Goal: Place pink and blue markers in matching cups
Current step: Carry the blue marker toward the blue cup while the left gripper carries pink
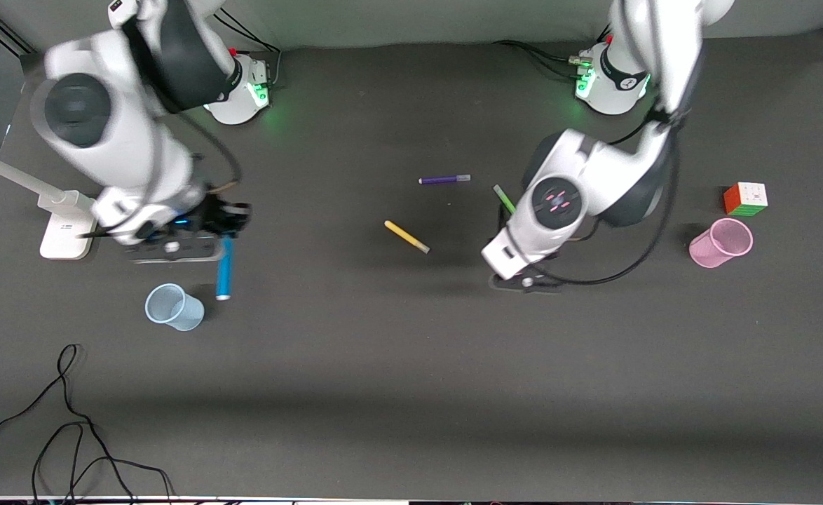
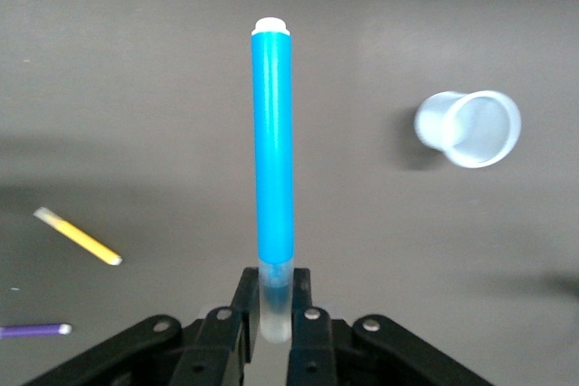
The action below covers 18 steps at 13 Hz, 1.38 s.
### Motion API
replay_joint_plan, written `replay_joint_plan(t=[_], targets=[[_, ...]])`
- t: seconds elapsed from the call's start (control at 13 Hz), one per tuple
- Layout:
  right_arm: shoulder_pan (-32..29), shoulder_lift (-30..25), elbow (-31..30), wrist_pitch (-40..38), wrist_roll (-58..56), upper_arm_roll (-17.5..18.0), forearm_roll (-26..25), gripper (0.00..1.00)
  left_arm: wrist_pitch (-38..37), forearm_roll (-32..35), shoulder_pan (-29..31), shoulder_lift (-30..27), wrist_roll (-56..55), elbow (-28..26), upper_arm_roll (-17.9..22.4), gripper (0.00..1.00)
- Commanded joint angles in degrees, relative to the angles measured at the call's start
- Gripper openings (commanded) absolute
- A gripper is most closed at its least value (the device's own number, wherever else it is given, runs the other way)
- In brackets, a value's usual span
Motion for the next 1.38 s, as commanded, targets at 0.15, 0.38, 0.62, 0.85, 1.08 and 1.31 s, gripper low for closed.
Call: replay_joint_plan(t=[0.15,0.38,0.62,0.85,1.08,1.31], targets=[[0.56,-4.02,-2.53,-3.42,-16.42,-11.58,0.62,0.11,-9.64,5.65,3.18,-9.19,10.54,-1.51,1.10,0.00],[0.56,-3.93,-3.67,-3.95,-24.08,-17.30,0.45,0.11,-13.34,5.82,8.97,-13.59,22.39,-2.64,1.11,0.00],[0.38,-2.53,-4.46,-2.73,-28.83,-21.26,0.45,0.11,-12.83,5.83,14.95,-18.51,37.68,-5.80,1.02,0.00],[0.29,-1.48,-6.75,-2.63,-31.91,-22.32,0.62,0.11,-8.54,5.04,20.05,-22.99,50.61,-11.59,1.02,0.00],[-0.23,0.72,-6.58,-3.07,-32.27,-22.32,0.97,0.11,0.08,4.51,24.53,-28.97,60.82,-22.31,1.28,0.00],[-3.48,4.41,-6.23,-3.34,-34.55,-22.32,5.09,0.11,3.08,-4.77,29.89,-28.99,79.32,-26.11,3.20,0.00]])
